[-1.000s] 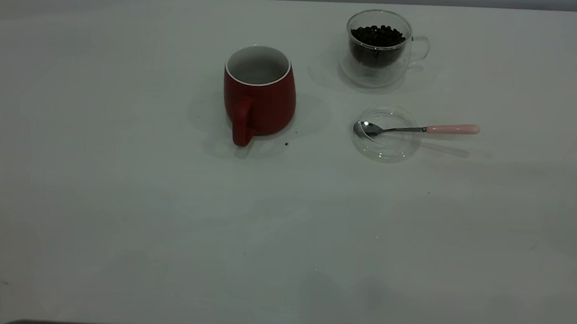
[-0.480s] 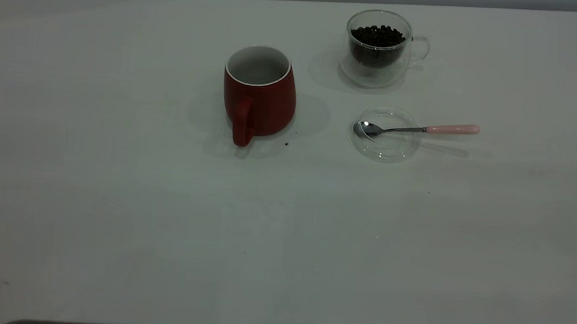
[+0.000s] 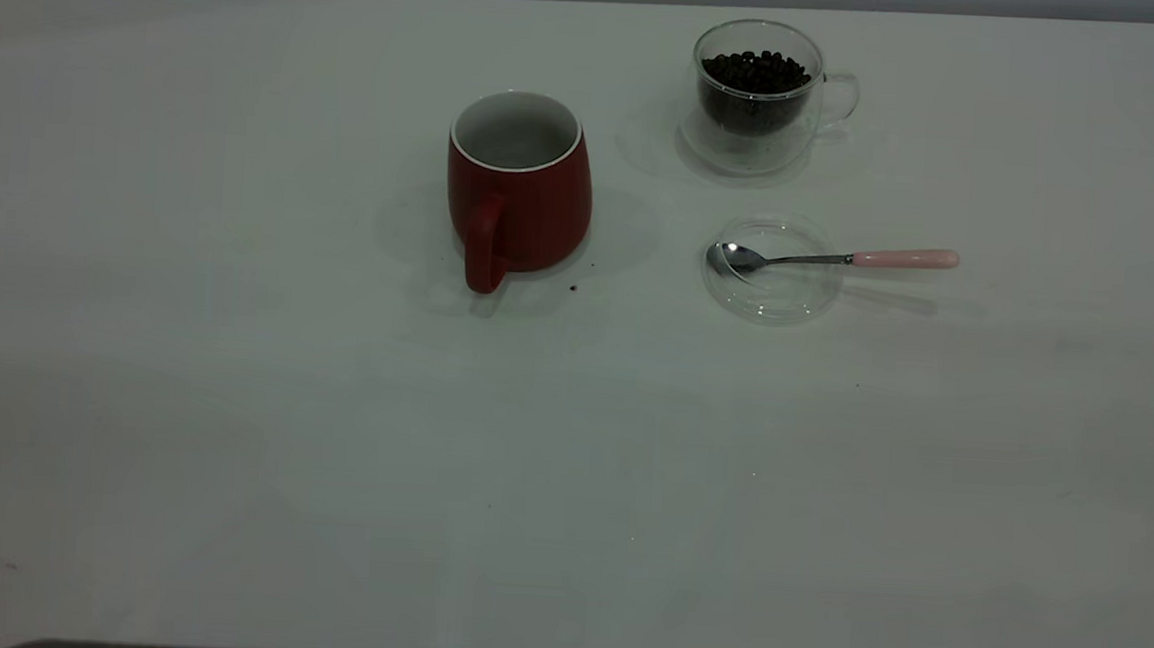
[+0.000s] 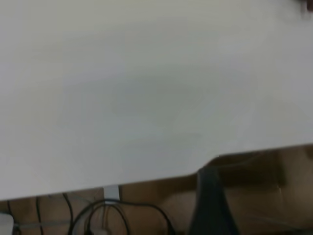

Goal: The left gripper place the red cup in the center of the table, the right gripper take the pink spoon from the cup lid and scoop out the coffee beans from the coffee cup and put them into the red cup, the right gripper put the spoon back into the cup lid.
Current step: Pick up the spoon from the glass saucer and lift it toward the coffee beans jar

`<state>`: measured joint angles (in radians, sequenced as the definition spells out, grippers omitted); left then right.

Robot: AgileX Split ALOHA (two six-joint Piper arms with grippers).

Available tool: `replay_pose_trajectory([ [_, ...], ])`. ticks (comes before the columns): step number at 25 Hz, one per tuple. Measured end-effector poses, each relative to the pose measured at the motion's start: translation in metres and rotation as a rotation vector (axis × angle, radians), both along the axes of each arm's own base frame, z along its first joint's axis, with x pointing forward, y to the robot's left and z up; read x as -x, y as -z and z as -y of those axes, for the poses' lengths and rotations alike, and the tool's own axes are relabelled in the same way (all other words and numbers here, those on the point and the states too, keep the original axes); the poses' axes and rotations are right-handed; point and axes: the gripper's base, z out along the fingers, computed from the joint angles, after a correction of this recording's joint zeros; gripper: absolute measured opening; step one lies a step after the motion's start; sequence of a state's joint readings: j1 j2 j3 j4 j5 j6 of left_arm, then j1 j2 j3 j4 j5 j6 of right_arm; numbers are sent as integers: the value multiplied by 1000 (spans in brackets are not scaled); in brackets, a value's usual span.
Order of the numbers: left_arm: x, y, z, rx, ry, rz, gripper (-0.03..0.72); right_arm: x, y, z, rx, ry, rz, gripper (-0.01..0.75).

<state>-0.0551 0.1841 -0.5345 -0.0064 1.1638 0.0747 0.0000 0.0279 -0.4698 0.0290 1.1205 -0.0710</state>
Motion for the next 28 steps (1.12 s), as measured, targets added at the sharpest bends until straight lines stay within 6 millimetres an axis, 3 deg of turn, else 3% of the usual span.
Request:
replay_pose_trajectory([
  [5,-2,11,0,23,-24,-6,588,0,0,0,0,0,0,573],
  [21,0,11,0,34,-37,15,588,0,0,0,0,0,0,573],
  [28,11,11,0,40,-35,94,588,0,0,0,0,0,0,573],
])
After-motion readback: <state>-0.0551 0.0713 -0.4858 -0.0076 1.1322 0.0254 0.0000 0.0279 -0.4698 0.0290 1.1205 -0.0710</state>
